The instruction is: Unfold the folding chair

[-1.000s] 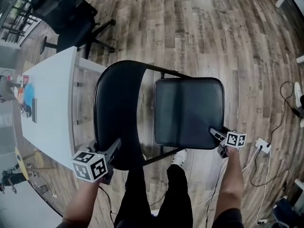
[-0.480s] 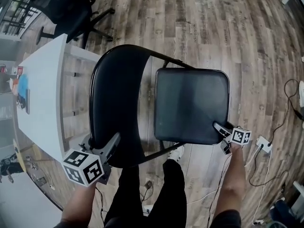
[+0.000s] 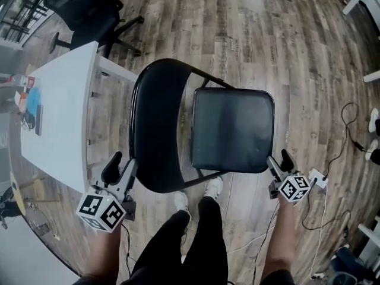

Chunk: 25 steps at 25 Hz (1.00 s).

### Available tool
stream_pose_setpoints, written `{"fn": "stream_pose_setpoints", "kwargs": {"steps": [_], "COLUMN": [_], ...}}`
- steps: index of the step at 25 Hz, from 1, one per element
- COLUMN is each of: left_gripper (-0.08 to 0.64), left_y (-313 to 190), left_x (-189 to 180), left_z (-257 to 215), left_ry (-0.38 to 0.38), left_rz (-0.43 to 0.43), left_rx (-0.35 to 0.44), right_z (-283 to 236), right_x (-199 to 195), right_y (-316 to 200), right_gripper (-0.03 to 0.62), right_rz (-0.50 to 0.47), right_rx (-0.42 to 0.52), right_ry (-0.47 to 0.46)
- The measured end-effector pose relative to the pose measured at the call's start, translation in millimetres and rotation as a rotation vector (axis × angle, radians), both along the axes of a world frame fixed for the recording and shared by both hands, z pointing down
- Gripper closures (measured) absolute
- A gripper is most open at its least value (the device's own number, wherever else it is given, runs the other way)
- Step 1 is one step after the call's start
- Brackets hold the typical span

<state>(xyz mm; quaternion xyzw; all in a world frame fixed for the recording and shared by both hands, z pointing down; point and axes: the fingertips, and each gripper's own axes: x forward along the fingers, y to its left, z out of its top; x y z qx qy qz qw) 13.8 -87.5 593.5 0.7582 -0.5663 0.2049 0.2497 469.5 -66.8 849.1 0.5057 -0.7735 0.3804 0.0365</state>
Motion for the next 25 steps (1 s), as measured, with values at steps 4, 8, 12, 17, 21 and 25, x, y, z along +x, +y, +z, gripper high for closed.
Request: {"fn": "stream_pose_setpoints", "kwargs": {"steps": [4, 8, 12, 17, 21, 25], "left_gripper": [0.371, 0.525, 0.554, 0.555, 0.555, 0.554], "left_y": [20, 56, 112, 199, 257, 307], "left_x": [8, 20, 5, -15, -25, -18], "left_z": [-55, -105, -126, -150, -181, -205], "left_ry": [0.03, 0.102, 0.238, 0.238, 0.151, 0.186], "left_rz": [0.013, 0.08, 0.069, 0.114, 0.171, 0.192], "left_rx": [0.101, 0.218, 0.248, 0.28, 0.341, 0.356], "right_z": [-116, -220, -311, -395, -450, -479], "right_x": [-64, -122, -172, -206, -241, -256], "right_y": [26, 60, 102, 196, 261, 319], "right_gripper": [0.204, 0.347, 0.558, 0.577, 0.577, 0.577], "right_rz": [-0.038, 0.046, 0.113, 0.148, 0.115, 0.128], "right_rx": [0.17, 0.298, 0.407, 0.449, 0.523, 0.536], "right_ry": [0.087, 0.152, 0.229, 0.408, 0.538, 0.561]}}
